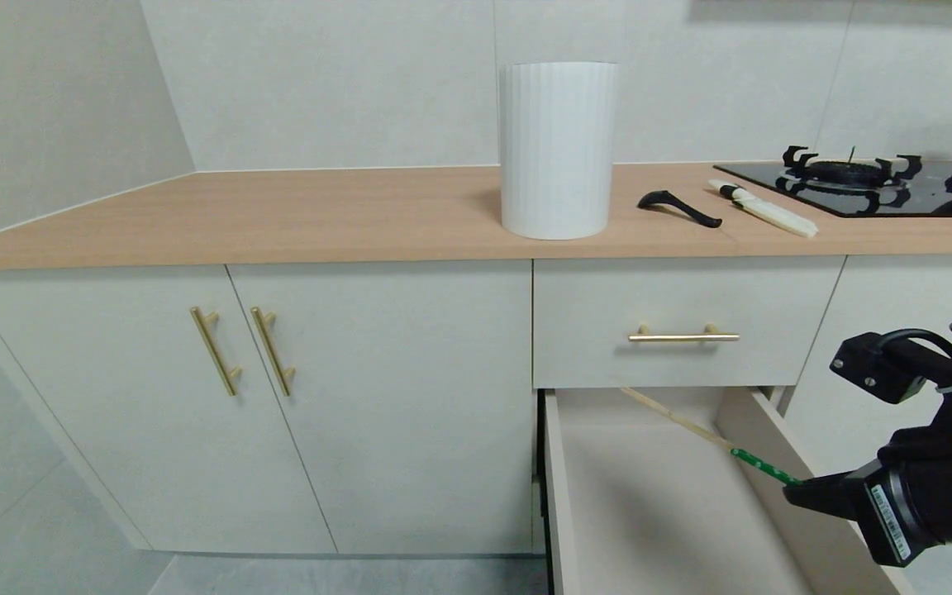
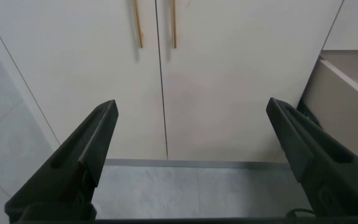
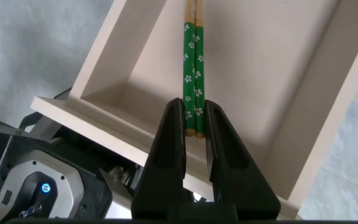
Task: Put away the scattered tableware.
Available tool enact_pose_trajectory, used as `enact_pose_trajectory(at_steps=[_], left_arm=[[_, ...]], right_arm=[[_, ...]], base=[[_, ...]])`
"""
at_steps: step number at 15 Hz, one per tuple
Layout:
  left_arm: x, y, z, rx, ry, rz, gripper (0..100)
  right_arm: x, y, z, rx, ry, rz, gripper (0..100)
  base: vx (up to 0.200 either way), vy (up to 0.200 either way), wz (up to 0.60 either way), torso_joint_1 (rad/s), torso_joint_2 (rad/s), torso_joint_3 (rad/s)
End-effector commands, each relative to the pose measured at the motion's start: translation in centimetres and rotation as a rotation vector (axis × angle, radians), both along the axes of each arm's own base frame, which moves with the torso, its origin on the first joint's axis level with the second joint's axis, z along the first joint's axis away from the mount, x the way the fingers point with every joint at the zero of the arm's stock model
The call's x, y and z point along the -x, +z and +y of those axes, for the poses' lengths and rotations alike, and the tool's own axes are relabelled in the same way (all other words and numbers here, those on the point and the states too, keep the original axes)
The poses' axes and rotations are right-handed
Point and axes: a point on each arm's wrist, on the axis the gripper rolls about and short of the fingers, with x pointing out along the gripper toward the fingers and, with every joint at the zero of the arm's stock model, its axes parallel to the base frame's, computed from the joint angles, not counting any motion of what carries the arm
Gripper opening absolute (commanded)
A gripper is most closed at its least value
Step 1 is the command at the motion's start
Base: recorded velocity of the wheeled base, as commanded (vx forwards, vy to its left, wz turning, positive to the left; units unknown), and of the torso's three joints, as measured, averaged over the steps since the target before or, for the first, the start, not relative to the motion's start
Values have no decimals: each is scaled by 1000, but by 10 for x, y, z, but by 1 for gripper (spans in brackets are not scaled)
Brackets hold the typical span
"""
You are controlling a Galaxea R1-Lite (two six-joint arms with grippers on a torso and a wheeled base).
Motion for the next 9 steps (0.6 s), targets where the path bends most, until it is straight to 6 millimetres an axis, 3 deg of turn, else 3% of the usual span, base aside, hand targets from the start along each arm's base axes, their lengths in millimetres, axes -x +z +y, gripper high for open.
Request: enact_pose_trajectory(at_steps=[1,4,9], left_arm=[[0,0,0,0,1,1,100],[0,0,0,0,1,1,100],[0,0,0,0,1,1,100]], right_arm=[[-2,-2,1,5,0,11,0],[-12,-15,7,35,0,68,0],[-51,-73,28,116,13,289,0]], base=[[0,0,0,0,0,0],[0,0,0,0,0,0],[0,0,0,0,0,0]])
